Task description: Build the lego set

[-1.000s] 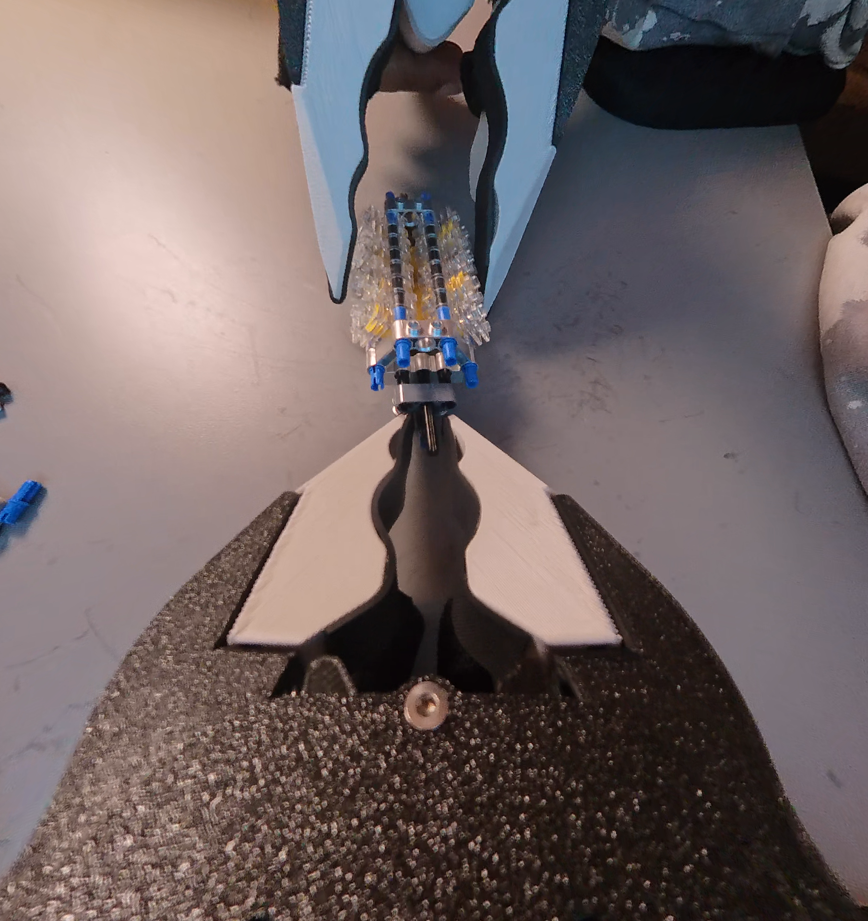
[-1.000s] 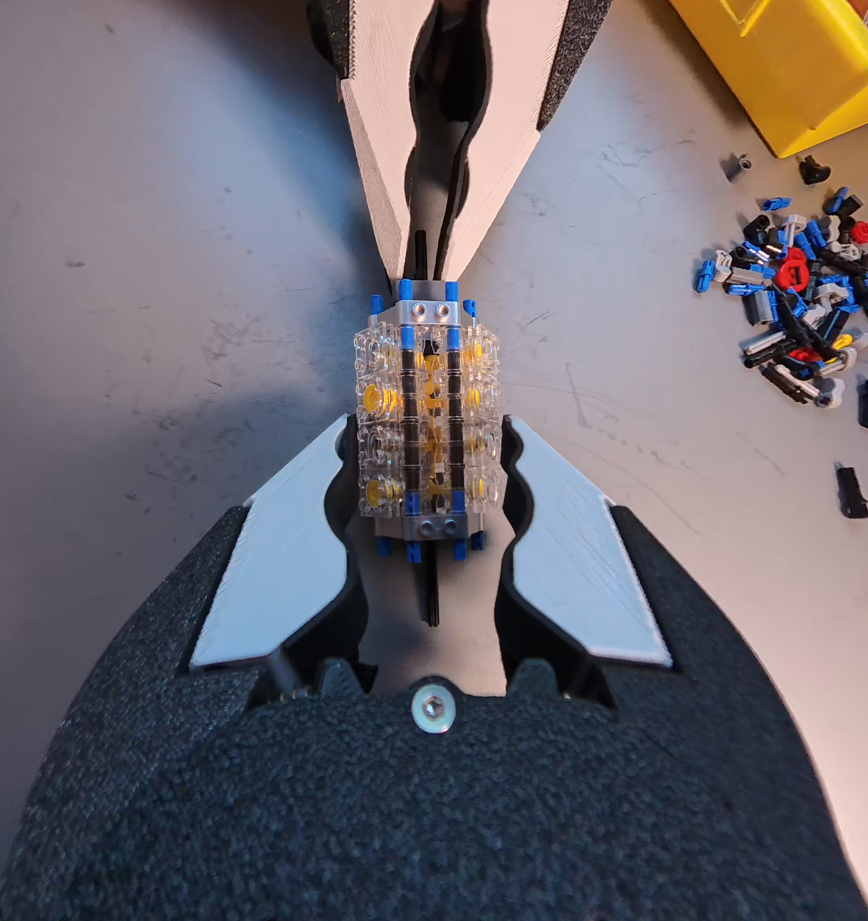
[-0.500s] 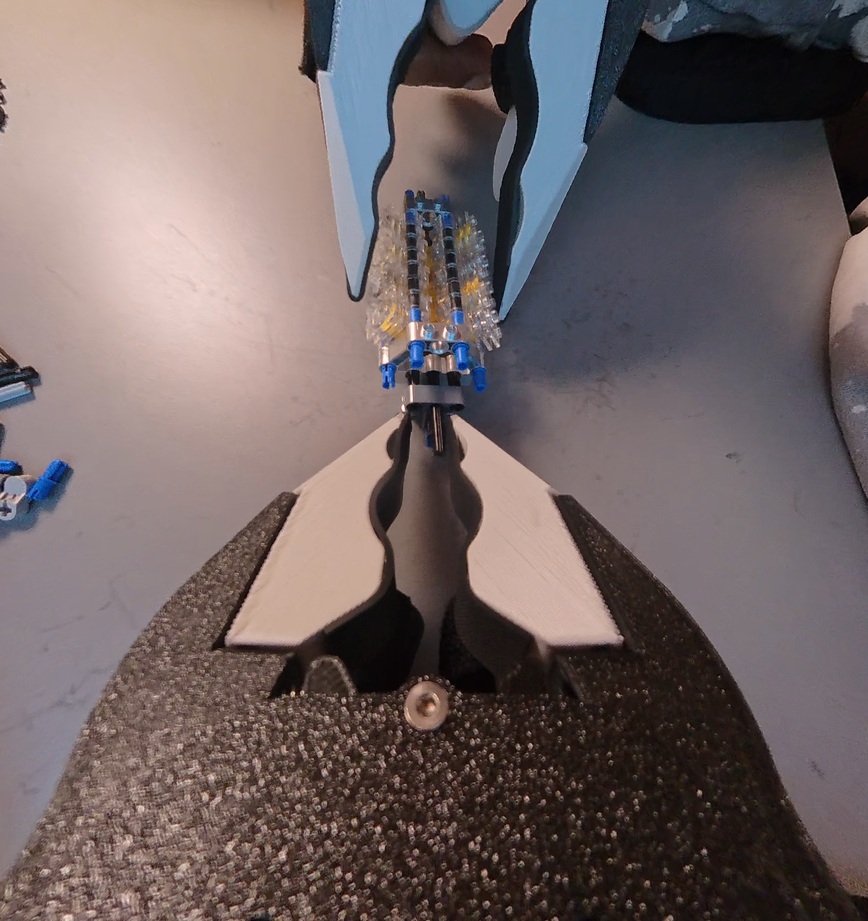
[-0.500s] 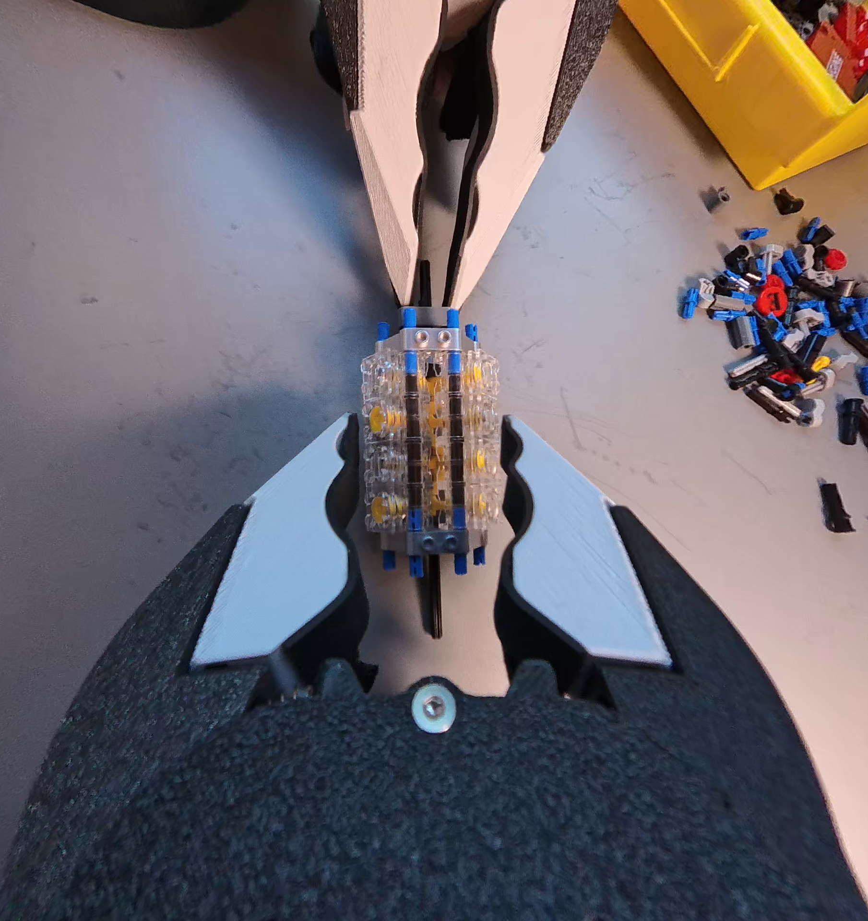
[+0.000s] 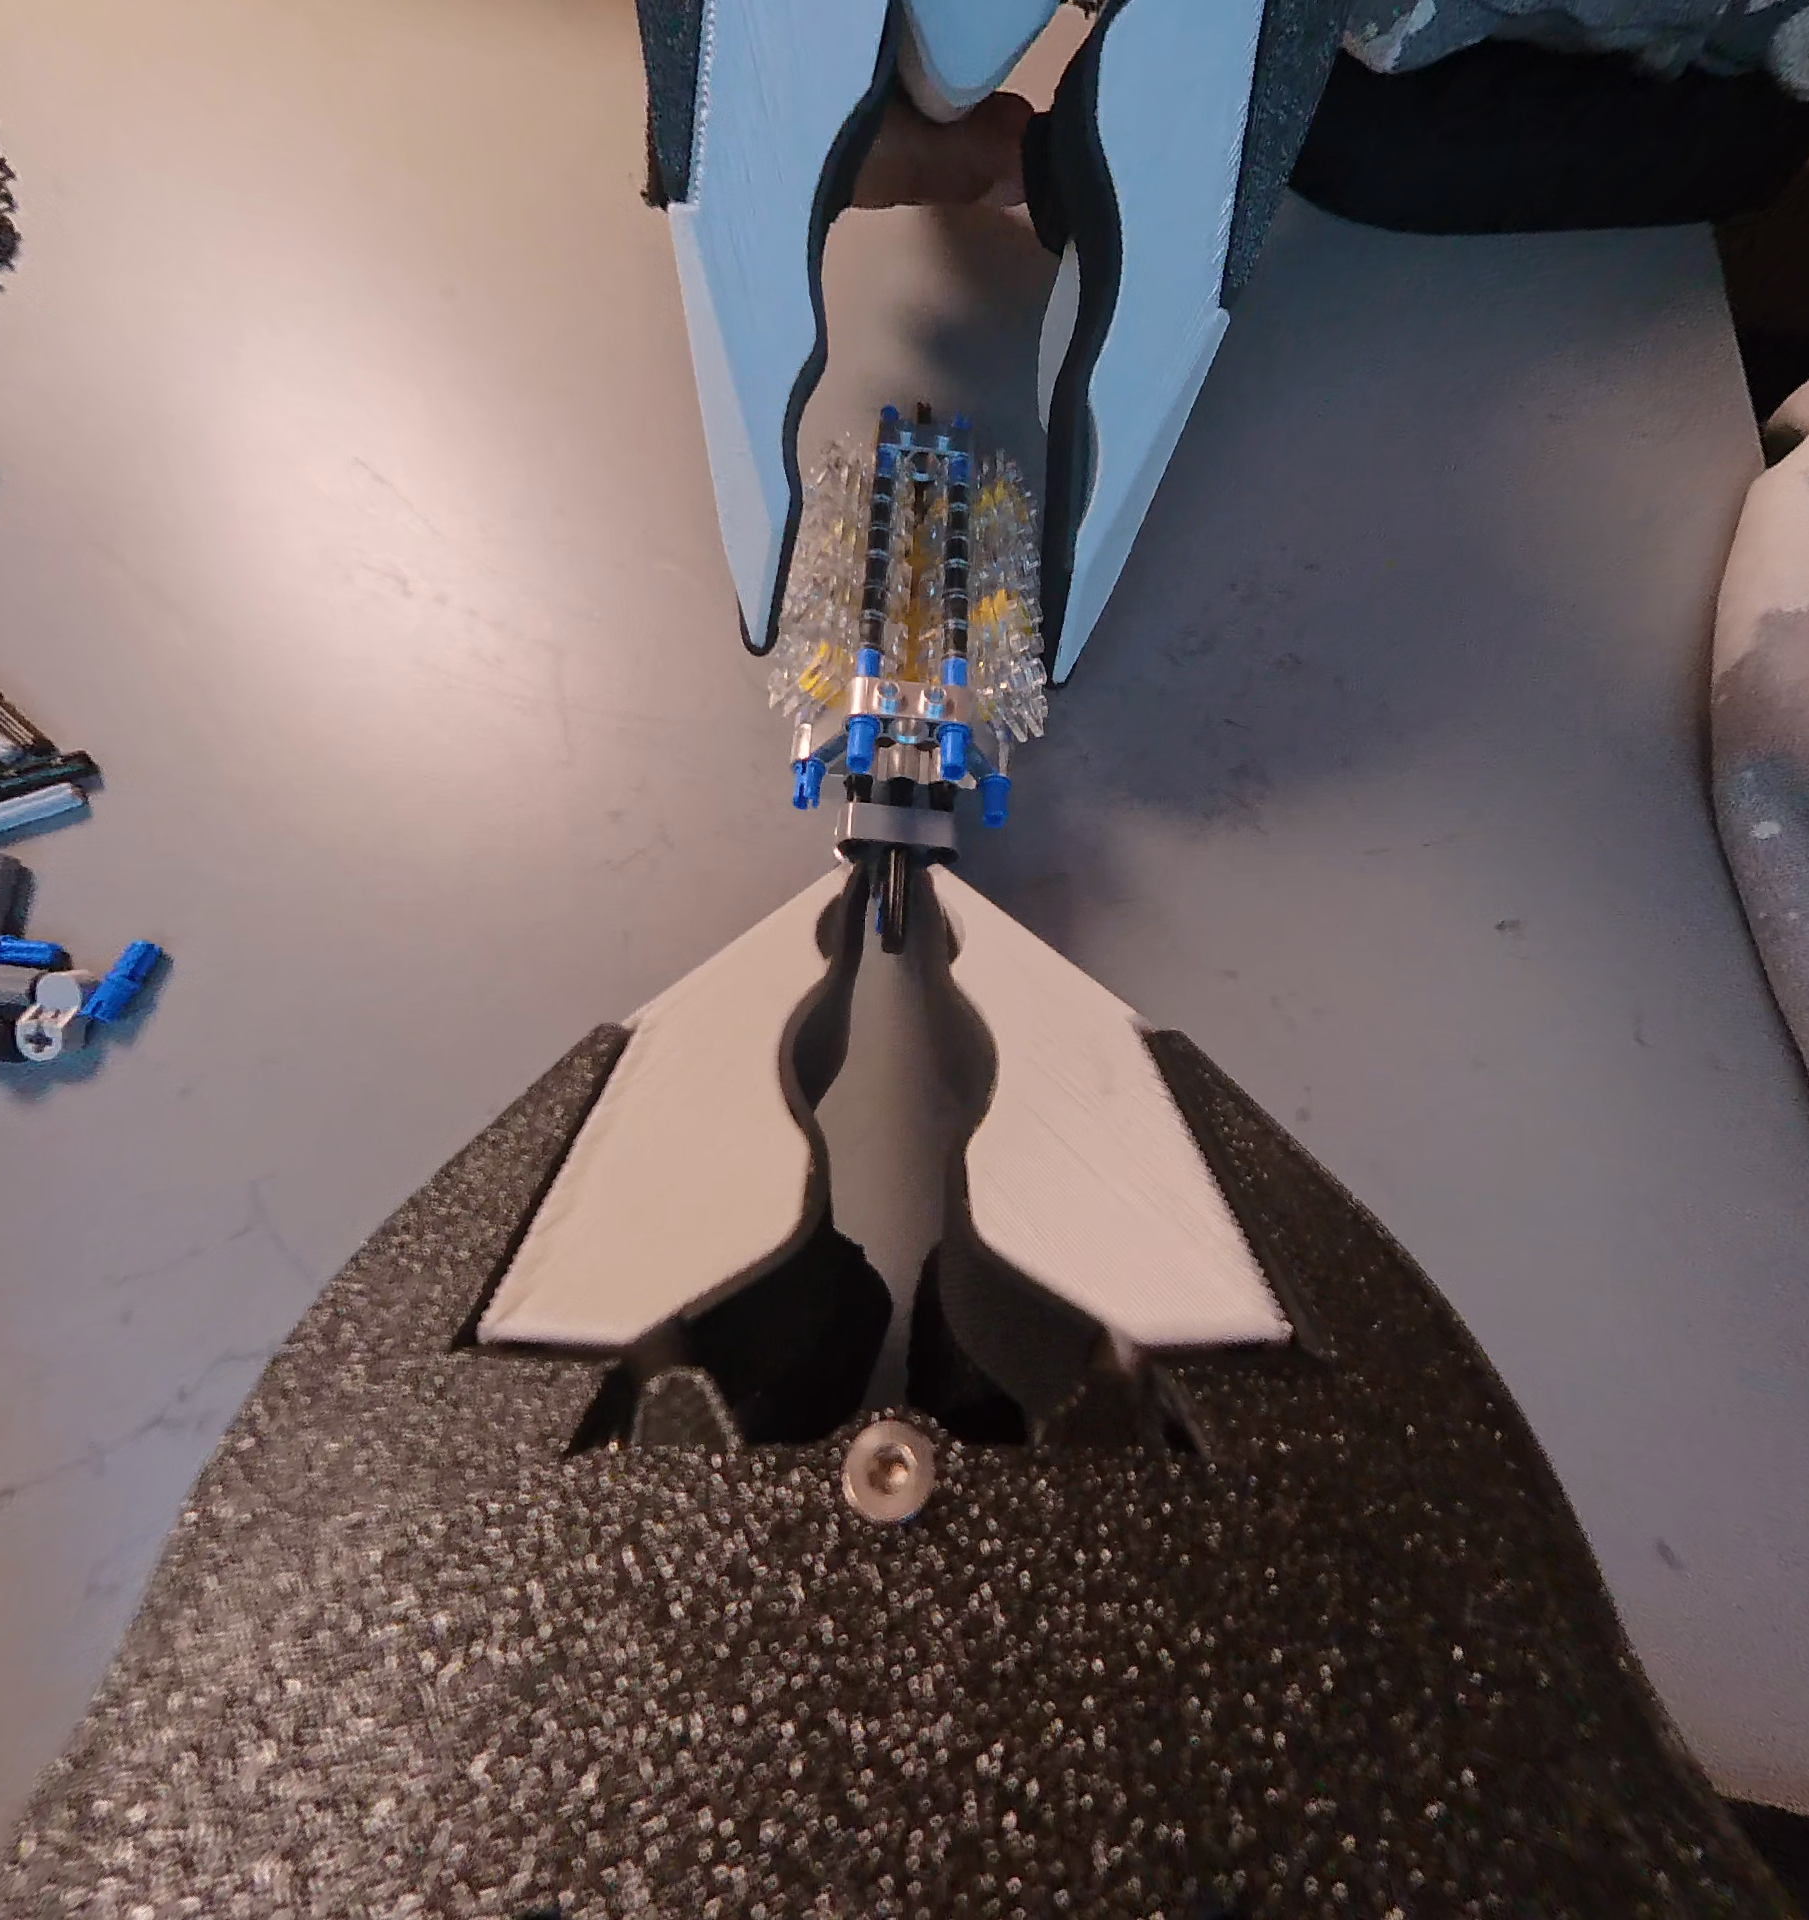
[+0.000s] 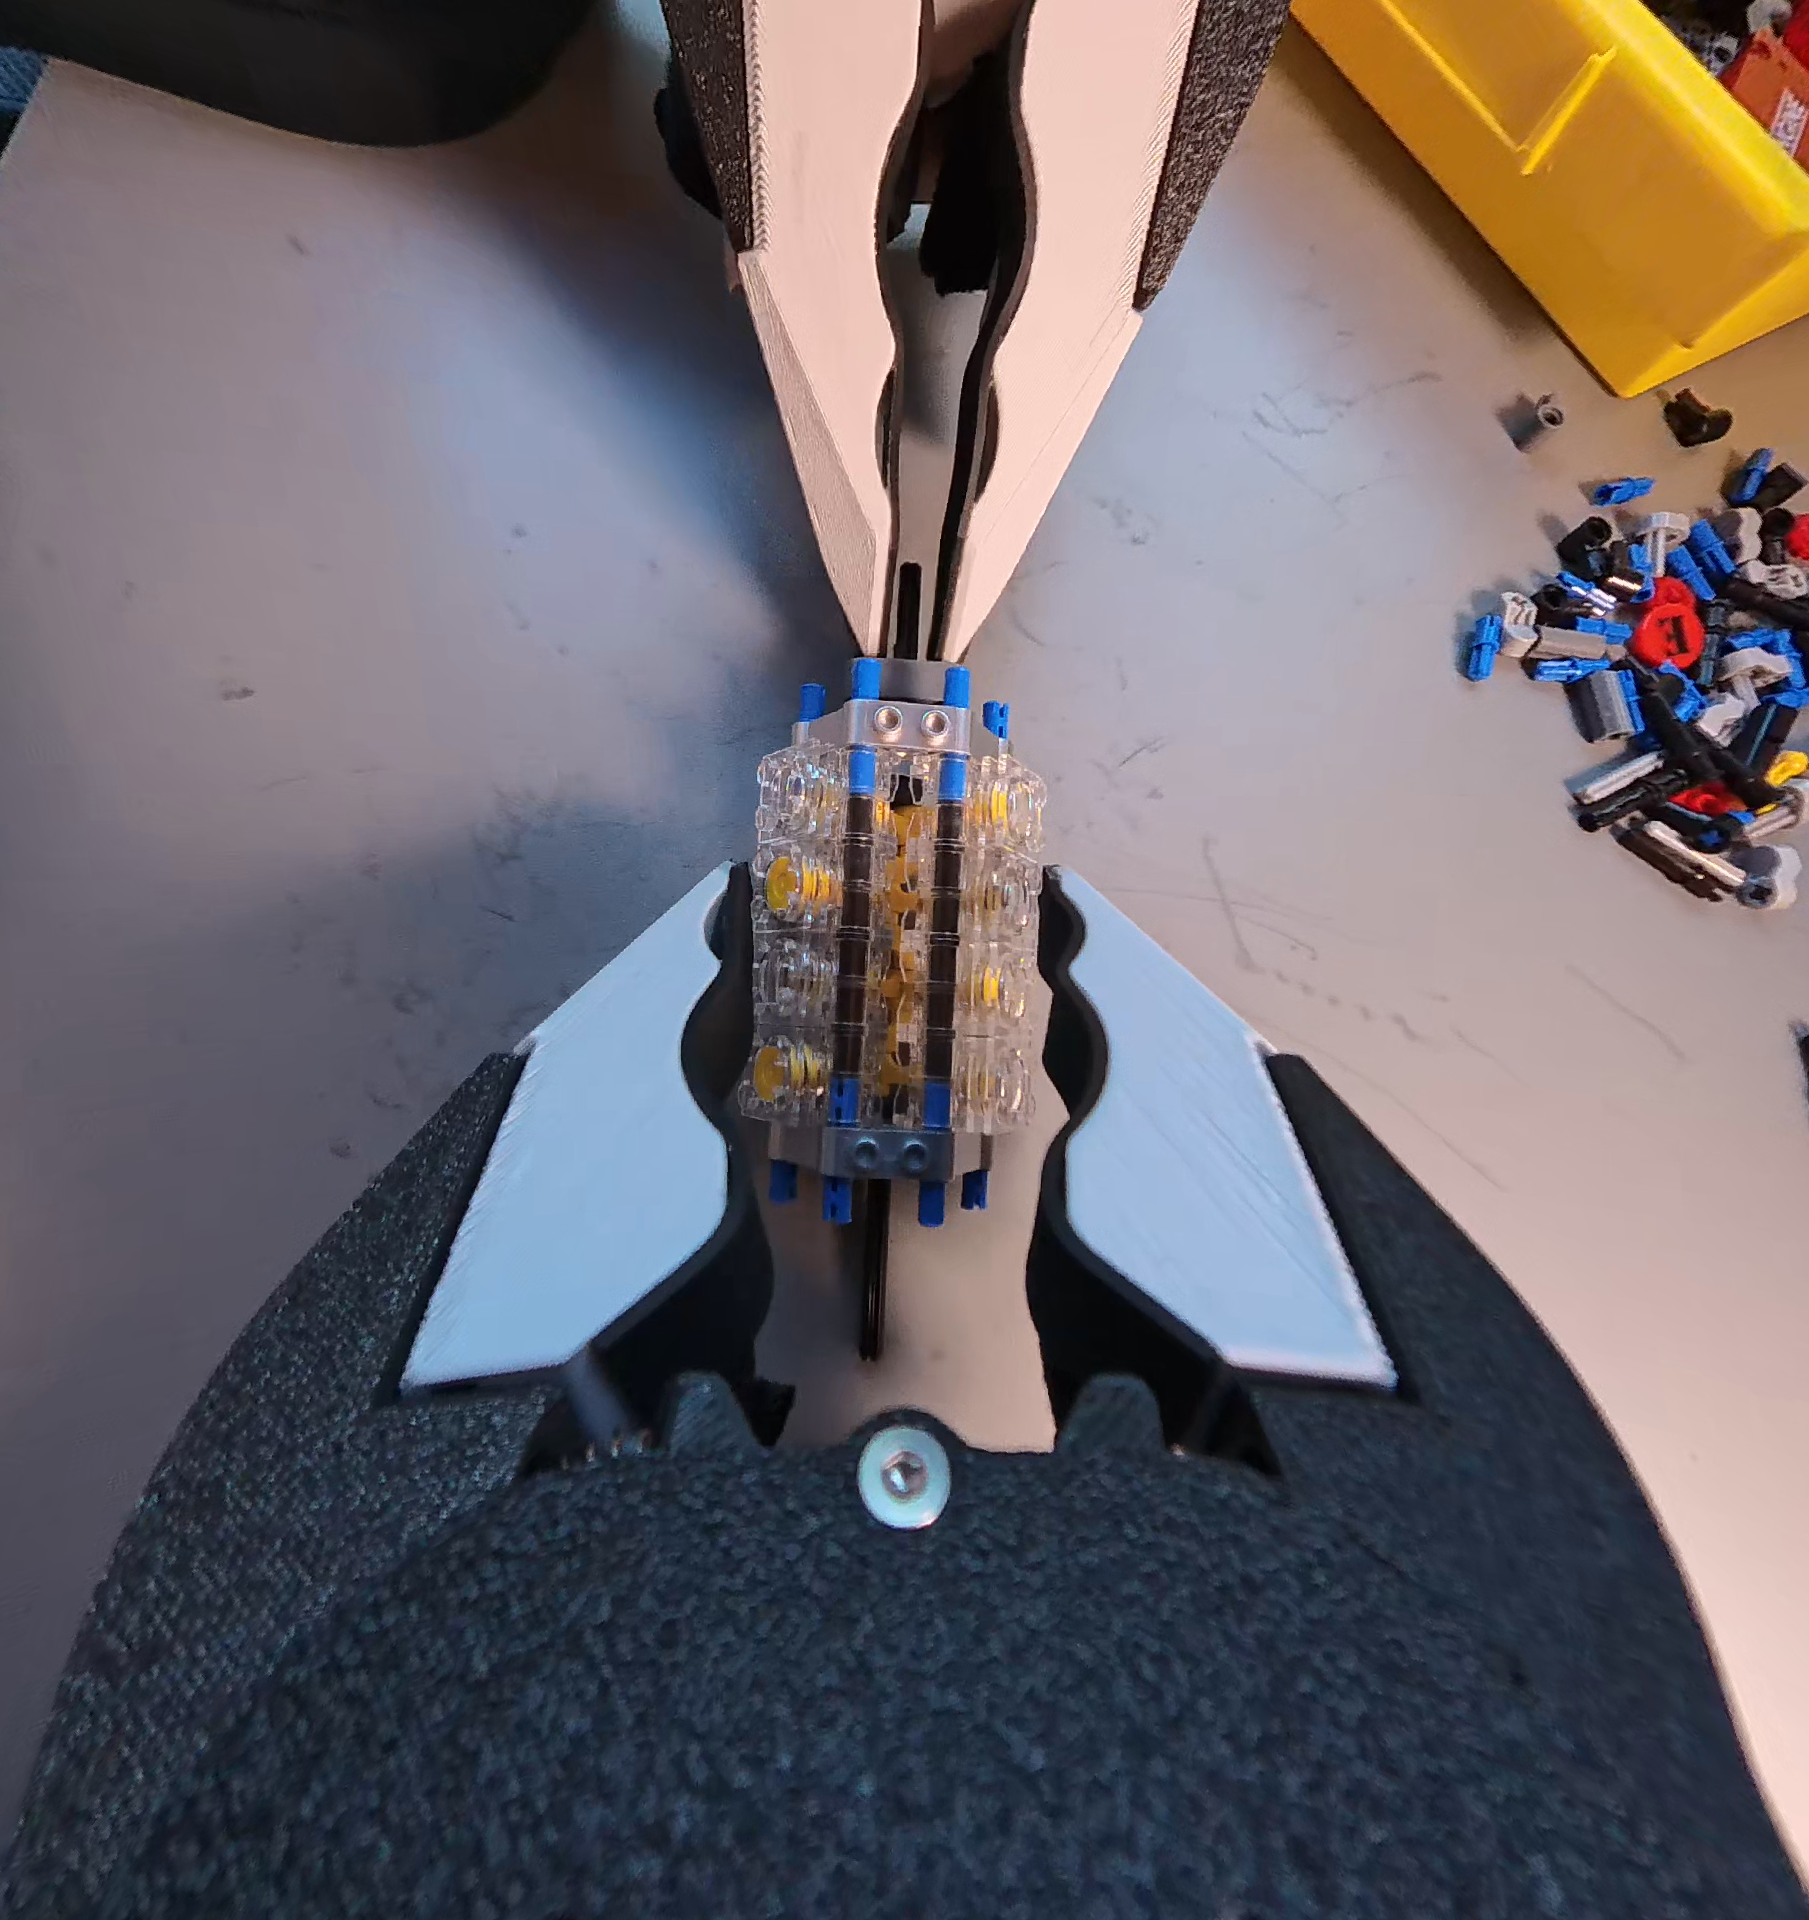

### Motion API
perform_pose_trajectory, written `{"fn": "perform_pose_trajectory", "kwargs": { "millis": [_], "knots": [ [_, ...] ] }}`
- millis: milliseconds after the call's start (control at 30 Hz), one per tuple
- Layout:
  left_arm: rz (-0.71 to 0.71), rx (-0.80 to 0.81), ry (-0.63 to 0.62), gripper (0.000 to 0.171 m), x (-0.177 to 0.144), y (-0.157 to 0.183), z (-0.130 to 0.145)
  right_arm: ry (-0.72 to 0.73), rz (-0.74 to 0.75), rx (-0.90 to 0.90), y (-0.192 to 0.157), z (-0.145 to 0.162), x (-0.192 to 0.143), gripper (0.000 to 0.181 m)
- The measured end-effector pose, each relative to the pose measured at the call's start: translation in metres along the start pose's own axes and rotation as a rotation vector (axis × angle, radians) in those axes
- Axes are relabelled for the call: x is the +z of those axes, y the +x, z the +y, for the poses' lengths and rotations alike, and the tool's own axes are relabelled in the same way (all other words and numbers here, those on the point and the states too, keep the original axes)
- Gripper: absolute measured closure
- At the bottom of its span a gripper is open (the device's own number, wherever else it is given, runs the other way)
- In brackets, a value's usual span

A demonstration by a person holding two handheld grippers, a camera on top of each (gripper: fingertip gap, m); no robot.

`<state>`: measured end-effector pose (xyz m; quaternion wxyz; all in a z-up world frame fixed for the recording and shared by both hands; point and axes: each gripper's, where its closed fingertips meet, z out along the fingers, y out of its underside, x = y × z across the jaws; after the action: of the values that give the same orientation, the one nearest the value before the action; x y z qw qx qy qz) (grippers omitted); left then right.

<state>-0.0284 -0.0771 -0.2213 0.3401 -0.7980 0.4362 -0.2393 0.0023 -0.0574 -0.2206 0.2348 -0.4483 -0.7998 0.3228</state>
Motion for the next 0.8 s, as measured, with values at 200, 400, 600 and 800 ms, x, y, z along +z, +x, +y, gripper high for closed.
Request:
{"fn": "perform_pose_trajectory", "kwargs": {
  "millis": [200,400,600,800],
  "knots": [
    [-0.003,-0.002,-0.012,0.168,0.0019,0.0002,0.0005,0.008,0.005,0.015,0.0001,-0.0008,0.0013,0.129],
    [-0.016,-0.040,-0.036,0.169,0.0042,0.0018,-0.0016,-0.010,0.004,0.029,0.0004,-0.0009,0.0033,0.130],
    [-0.036,-0.050,-0.048,0.170,0.0048,0.0009,-0.0028,-0.021,0.014,0.041,0.0009,-0.0003,0.0030,0.131],
    [-0.047,-0.067,-0.053,0.171,0.0067,0.0002,-0.0049,-0.023,0.023,0.059,0.0017,0.0011,0.0020,0.131]
  ]
}}
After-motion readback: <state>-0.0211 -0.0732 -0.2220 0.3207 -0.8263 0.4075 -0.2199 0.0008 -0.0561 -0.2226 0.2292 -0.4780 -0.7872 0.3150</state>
